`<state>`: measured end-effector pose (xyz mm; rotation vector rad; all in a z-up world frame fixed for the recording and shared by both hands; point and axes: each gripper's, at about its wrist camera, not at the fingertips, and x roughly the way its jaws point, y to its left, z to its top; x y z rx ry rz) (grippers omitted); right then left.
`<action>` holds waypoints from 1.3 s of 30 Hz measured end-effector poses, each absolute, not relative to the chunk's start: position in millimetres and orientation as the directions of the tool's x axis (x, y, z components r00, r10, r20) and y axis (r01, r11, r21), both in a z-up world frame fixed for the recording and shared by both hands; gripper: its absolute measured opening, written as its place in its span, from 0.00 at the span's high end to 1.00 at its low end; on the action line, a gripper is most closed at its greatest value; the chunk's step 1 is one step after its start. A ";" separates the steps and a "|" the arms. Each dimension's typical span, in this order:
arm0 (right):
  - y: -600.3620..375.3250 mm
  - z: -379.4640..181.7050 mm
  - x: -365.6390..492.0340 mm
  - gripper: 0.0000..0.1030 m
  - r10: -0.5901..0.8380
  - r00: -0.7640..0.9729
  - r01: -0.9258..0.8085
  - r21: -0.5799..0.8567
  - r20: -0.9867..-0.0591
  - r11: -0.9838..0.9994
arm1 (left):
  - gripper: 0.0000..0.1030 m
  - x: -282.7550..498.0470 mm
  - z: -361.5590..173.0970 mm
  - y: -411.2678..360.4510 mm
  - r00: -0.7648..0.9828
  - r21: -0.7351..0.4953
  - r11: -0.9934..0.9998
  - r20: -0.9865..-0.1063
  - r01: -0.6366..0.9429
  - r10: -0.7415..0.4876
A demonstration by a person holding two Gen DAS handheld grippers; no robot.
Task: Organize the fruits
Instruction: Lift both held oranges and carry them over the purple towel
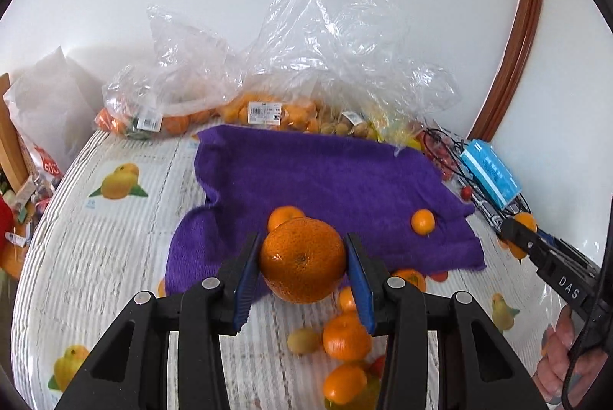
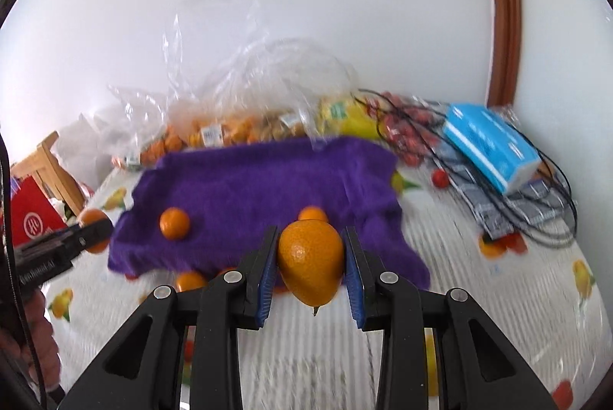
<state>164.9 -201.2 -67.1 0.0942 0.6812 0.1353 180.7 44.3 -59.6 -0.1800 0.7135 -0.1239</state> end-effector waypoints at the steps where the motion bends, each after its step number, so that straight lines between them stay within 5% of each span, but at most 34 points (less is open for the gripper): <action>1: -198.7 -64.1 171.4 0.69 0.164 0.773 -0.102 0.134 -0.613 0.986 | 0.60 185.4 -59.4 44.0 0.751 -0.209 0.977 -0.637 0.050 -0.174; 16: -171.9 -58.5 246.5 0.69 0.244 0.789 -0.186 0.160 -0.564 0.969 | 0.60 250.2 -76.2 40.4 0.769 -0.210 0.978 -0.623 0.009 -0.141; 22: -171.8 -96.7 259.9 0.69 0.223 0.732 -0.171 0.144 -0.643 0.975 | 0.60 255.1 -93.5 40.6 0.748 -0.196 0.981 -0.651 0.001 -0.131; 39: -164.6 -121.7 262.2 0.69 0.258 0.691 -0.212 0.152 -0.675 0.965 | 0.60 258.6 -104.9 39.2 0.733 -0.210 0.978 -0.665 0.000 -0.143</action>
